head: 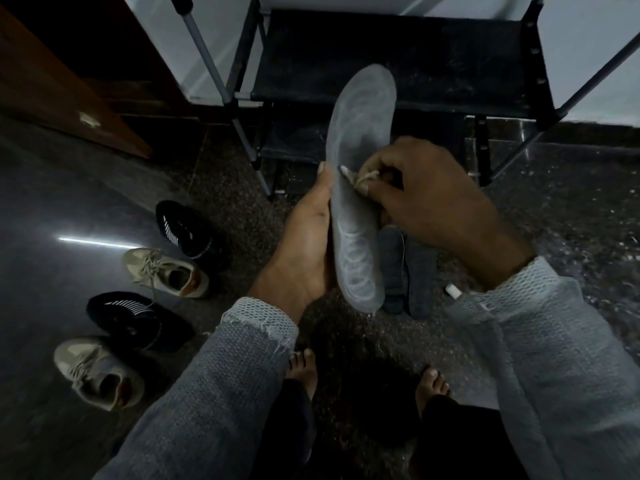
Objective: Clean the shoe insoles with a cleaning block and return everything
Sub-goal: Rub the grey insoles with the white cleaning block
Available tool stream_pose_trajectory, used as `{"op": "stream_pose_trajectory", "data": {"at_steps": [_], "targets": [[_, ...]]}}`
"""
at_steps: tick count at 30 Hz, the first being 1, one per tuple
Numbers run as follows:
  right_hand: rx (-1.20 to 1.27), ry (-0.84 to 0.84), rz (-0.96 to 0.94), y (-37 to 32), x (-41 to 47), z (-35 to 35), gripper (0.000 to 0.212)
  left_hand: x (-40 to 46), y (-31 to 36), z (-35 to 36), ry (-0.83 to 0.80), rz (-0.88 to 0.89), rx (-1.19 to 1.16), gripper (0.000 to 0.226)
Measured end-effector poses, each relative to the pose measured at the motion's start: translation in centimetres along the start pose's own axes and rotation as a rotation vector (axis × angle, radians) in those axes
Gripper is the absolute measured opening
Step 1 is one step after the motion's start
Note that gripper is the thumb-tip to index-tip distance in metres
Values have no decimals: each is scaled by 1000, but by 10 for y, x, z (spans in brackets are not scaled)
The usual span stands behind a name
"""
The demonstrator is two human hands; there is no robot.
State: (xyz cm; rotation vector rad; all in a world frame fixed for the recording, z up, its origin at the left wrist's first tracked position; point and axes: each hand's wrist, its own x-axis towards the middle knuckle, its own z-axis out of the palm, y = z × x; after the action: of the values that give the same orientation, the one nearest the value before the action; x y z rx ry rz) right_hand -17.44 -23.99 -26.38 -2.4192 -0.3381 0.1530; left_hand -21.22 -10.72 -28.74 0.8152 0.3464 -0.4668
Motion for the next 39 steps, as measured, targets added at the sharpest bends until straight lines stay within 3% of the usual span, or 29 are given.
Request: {"op": "stream_pose_trajectory", "data": {"at_steps": [2, 6, 8, 10, 15, 23, 31, 36, 39], "targets": [[-15, 35, -32, 1, 0, 1, 10, -1, 1, 2, -10, 9, -8, 49], [-11, 339, 0, 6, 1, 10, 21, -2, -1, 6, -34, -8, -1, 48], [2, 406, 37, 9, 3, 9, 26, -2, -4, 7, -23, -9, 26, 48], [41, 375, 47, 9, 4, 7, 22, -1, -3, 5, -12, -3, 13, 48], [34, 50, -34, -3, -2, 14, 11, 1, 8, -2, 28, 52, -73, 54], [342, 180, 31, -5, -6, 11, 4, 0, 12, -2, 9, 118, -154, 62], [100, 118, -75, -21, -22, 26, 10, 3, 15, -8, -50, 58, -224, 66], [74, -111, -152, -27, -26, 22, 12, 4, 20, -15, 40, 46, -129, 69], [84, 12, -137, -23, -26, 25, 11, 2, 16, -11, -48, 2, -204, 78]]}}
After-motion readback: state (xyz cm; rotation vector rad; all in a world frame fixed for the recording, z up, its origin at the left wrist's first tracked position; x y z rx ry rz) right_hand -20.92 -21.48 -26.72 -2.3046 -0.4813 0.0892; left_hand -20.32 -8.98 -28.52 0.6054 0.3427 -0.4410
